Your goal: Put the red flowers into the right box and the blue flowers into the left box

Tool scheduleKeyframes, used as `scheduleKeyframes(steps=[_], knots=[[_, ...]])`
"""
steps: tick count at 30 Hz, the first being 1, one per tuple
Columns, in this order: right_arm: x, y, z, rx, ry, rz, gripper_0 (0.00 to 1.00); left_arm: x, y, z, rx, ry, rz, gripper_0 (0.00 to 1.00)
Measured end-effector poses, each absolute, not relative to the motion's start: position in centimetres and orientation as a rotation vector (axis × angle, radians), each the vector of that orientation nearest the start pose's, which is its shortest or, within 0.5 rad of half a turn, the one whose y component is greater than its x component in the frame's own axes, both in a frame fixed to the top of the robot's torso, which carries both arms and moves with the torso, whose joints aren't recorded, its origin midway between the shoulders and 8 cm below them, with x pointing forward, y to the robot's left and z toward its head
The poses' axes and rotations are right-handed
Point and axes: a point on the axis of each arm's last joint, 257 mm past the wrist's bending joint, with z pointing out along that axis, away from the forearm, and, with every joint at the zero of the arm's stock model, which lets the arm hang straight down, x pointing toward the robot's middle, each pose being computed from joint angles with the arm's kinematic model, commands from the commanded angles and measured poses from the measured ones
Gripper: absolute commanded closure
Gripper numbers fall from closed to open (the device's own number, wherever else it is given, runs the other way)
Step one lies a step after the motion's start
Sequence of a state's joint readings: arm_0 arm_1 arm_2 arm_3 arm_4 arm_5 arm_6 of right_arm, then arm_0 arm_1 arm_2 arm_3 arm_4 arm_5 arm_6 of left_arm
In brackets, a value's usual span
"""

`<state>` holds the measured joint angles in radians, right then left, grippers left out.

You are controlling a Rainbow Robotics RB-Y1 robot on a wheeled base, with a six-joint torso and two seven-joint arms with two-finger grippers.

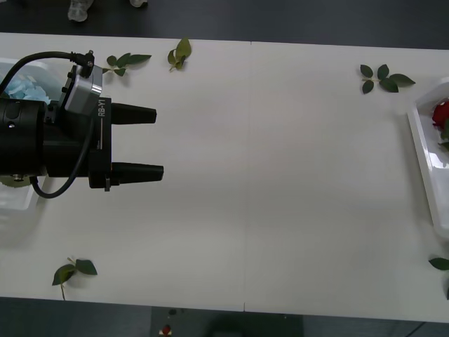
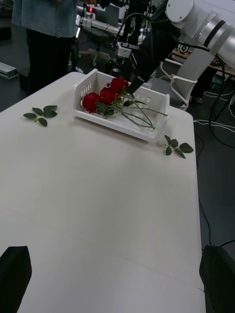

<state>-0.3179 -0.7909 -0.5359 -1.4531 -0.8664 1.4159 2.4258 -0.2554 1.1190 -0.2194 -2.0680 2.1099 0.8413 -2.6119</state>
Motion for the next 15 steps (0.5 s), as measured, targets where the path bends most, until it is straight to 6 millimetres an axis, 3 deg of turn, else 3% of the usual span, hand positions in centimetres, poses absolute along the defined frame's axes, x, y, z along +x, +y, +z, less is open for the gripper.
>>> scheduleKeyframes(steps=[7, 15], knots=[[48.9, -48.0, -13.4, -0.915, 2.161, -0.227, 0.0, 36.4, 9.5, -6.0, 1.272, 1.48, -0.806, 0.0], [49.1, -43.6, -11.7, -1.004, 2.013, -0.077, 0.0, 36.4, 9.5, -6.0, 1.272, 1.48, -0.806, 0.0]])
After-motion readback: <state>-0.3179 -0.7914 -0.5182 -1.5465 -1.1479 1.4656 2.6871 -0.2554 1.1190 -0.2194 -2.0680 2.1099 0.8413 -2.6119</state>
